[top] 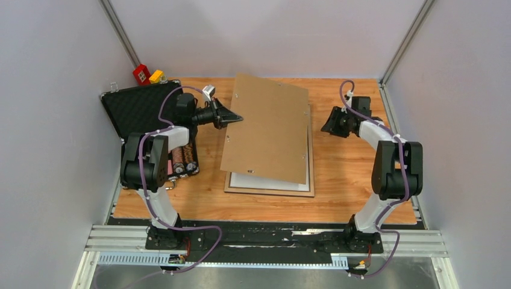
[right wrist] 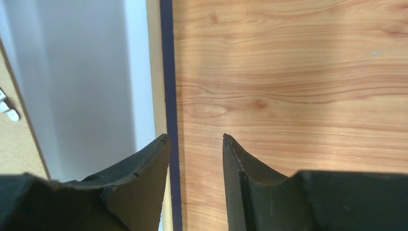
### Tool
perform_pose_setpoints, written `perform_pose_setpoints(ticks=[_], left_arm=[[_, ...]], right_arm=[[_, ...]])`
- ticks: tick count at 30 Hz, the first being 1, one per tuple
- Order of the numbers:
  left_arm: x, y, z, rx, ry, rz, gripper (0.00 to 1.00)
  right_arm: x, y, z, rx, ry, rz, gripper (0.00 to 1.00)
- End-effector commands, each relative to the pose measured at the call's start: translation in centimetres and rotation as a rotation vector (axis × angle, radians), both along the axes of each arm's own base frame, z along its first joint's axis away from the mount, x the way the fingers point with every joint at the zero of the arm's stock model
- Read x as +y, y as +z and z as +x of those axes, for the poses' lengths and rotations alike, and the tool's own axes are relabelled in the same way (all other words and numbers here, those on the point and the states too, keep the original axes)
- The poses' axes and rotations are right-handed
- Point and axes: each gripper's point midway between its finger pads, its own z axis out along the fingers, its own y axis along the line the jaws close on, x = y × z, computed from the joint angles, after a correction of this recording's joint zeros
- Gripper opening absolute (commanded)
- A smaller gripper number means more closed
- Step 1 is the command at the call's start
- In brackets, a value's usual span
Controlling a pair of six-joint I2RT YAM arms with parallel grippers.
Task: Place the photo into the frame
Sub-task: Move the photo frame to the center of the board, then place the photo frame item in the photo frame.
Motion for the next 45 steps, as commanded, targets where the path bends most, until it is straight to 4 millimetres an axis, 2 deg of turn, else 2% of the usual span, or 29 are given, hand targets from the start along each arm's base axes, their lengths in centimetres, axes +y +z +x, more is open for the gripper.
perform_pose_setpoints(ticks=[1, 5, 9, 19, 26, 39, 45], left_arm=[[-1.1, 0.9, -0.2, -0.053, -0.015, -0.023, 0.0], [-1.9, 0.2, -0.1, -0.054, -0.017, -0.027, 0.0], [-2.3, -0.4, 0.3, -0.055, -0.004, -0.042, 0.0], [-2.6, -2.2, 0.6, -0.012, 0.019, -0.049, 0.0], [-2.5, -2.6, 0.5, -0.009, 0.02, -0.033, 0.0], [-2.0, -5.3, -0.2, 0.051, 0.043, 0.041, 0.0], [-1.8, -5.8, -0.4, 0.069, 0.053, 0.062, 0.0]], right_arm=[[-1.8, 3.7, 1.4, -0.121, 0.017, 0.046, 0.43], [-2.8, 4.7, 1.2, -0.155, 0.072, 0.097, 0.43], [-3.6, 4.3, 0.3, -0.177, 0.109, 0.09, 0.43], [-4.0, 4.5, -1.6, -0.225, 0.119, 0.121, 0.43], [-4.6, 4.7, -1.9, -0.234, 0.105, 0.142, 0.42], [-6.0, 4.3, -2.4, -0.228, 0.074, 0.191, 0.42], [-6.2, 4.2, -2.5, -0.227, 0.068, 0.201, 0.41]])
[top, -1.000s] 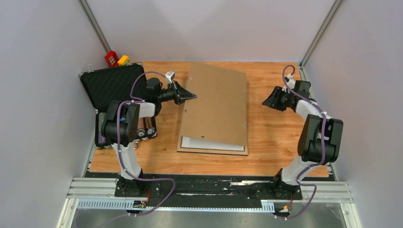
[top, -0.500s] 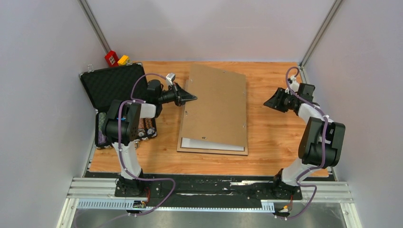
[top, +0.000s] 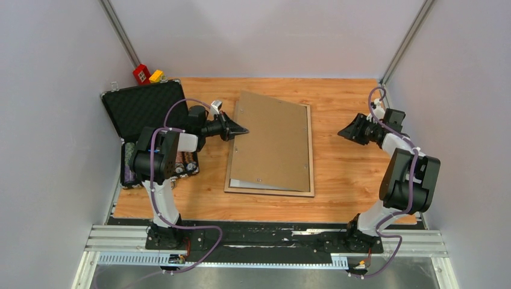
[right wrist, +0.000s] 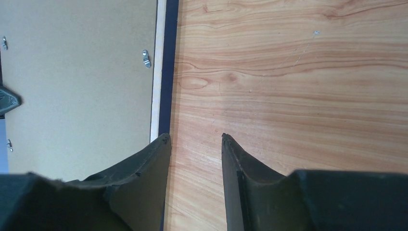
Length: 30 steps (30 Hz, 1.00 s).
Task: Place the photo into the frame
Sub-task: Place the photo frame item in the photo frame.
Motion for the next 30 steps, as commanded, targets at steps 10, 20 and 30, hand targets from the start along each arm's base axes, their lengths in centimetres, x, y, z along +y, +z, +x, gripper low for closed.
perform_pose_setpoints(ticks=[10, 20, 30], left_arm=[[0.0, 1.6, 0.0, -0.032, -0.009, -0.009, 0.0], [-0.1, 2.4, 0.1, -0.063, -0.023, -0.024, 0.0], [-0.4, 2.9, 0.1, -0.084, -0.049, -0.038, 0.0]], right_arm=[[-0.3, 1.5, 0.5, -0.07, 0.01, 0.012, 0.41], [-0.4, 1.0, 0.5, -0.057, 0.01, 0.025, 0.41], [-0.5, 0.6, 0.4, -0.046, 0.012, 0.035, 0.41]])
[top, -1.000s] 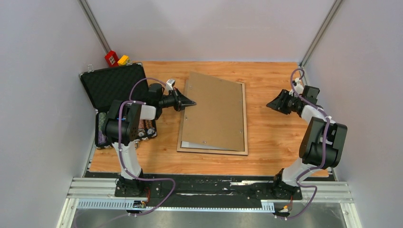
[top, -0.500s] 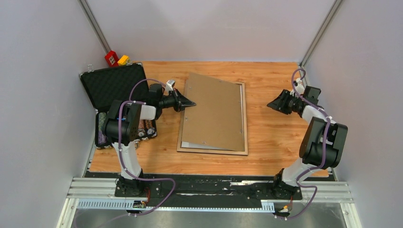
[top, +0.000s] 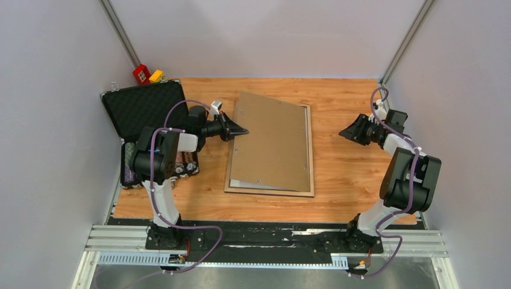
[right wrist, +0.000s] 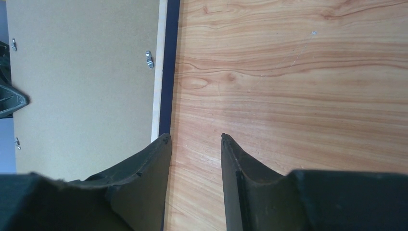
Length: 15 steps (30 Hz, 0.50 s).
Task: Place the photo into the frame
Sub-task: Place the photo frame item in the photo frame.
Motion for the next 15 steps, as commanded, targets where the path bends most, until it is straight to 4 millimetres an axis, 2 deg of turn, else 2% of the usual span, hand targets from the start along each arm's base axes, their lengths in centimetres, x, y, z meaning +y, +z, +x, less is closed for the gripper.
perform_pose_setpoints(ticks=[1, 15], left_arm=[[-0.52, 3.34, 0.15, -0.091, -0.054, -0.055, 0.0], [-1.44, 3.41, 0.19, -0.088, -0.082, -0.07, 0.0]], right_arm=[[-0.06, 0.53, 0.53, -0.037, 0.012, 0.01, 0.41], [-0.12, 0.28, 0.44, -0.031, 0.012, 0.018, 0.41]])
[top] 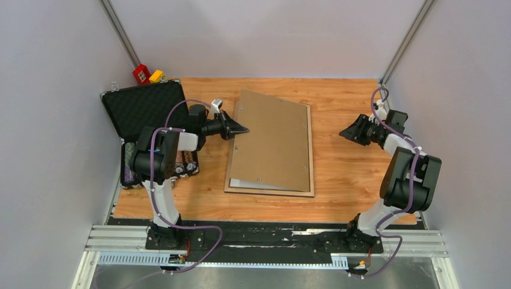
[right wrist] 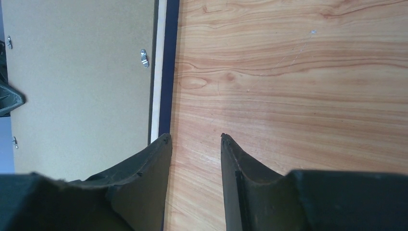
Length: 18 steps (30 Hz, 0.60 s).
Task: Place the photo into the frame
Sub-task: Place the photo frame item in the photo frame.
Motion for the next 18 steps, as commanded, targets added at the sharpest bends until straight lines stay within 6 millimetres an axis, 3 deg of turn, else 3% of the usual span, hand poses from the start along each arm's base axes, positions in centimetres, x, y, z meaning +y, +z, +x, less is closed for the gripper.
perform_pose_setpoints(ticks=[1, 18], left_arm=[[-1.01, 2.72, 0.2, -0.076, -0.062, -0.056, 0.0], [-1.41, 2.29, 0.3, -0.071, -0.064, -0.055, 0.0]], right_arm=[[-0.09, 0.49, 0.48, -0.035, 0.011, 0.01, 0.41], [-0.25, 0.53, 0.32, -0.035, 0.008, 0.021, 0.4]])
